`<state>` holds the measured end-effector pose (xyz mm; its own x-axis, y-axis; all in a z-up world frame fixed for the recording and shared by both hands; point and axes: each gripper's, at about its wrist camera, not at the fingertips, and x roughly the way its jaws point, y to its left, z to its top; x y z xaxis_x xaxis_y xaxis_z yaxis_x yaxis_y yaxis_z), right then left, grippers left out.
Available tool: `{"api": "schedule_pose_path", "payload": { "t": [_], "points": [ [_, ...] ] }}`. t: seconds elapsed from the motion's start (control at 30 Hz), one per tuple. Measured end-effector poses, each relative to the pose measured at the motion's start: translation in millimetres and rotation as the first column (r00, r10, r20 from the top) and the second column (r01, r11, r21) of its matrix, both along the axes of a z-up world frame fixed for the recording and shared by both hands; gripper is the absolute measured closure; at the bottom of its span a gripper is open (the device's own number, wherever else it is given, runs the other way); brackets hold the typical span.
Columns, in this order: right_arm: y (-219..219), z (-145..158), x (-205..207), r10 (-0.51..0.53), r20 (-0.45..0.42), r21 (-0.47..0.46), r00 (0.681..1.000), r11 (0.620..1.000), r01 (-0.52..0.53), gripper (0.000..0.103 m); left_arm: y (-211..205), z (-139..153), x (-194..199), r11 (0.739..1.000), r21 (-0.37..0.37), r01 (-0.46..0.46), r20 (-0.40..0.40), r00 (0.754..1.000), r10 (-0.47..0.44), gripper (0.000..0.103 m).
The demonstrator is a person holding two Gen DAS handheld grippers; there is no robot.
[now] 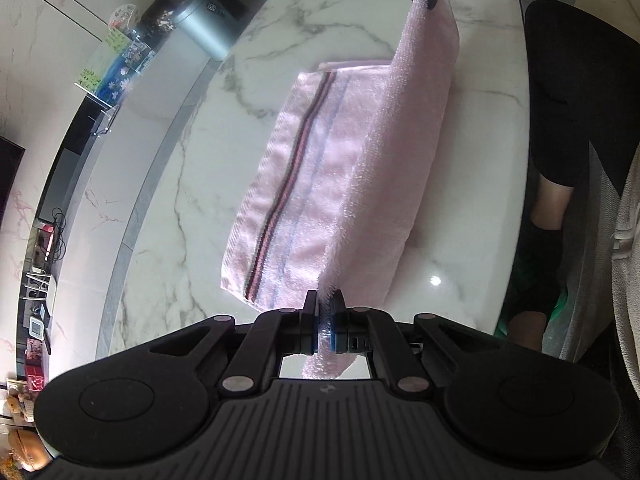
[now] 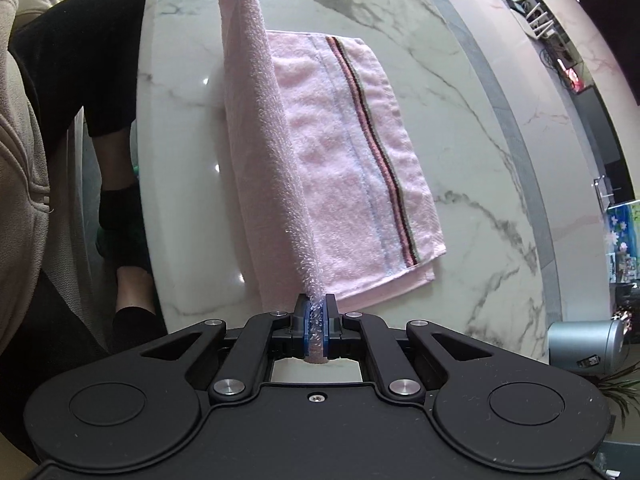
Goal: Fold towel
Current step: 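Lay the folded half over the other half with both grippers, then open both grippers and release the folded towel on the table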
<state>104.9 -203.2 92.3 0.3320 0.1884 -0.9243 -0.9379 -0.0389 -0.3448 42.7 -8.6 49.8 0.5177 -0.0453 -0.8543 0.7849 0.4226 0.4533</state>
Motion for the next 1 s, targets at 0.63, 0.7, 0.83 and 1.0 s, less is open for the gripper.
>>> {"api": "schedule_pose_path", "payload": {
  "t": [0.63,0.7,0.83,1.0],
  "points": [
    [60,-34,161,-0.091,-0.141,-0.059,0.986,0.995,0.083,0.099,33,-28,144,0.996,-0.005,-0.085,-0.097,0.992,0.084,0.098],
    [65,-49,172,-0.115,-0.15,-0.06,0.982,0.992,0.107,0.099,34,-42,156,0.994,-0.001,-0.109,-0.116,0.987,0.108,0.098],
    [69,-75,186,-0.15,-0.184,-0.069,0.971,0.988,0.139,0.099,37,-68,174,0.988,-0.011,-0.152,-0.147,0.978,0.149,0.098],
    [65,-91,194,-0.181,-0.206,-0.063,0.962,0.983,0.172,0.099,45,-81,181,0.981,-0.037,-0.19,-0.177,0.968,0.181,0.097]
  ]
}}
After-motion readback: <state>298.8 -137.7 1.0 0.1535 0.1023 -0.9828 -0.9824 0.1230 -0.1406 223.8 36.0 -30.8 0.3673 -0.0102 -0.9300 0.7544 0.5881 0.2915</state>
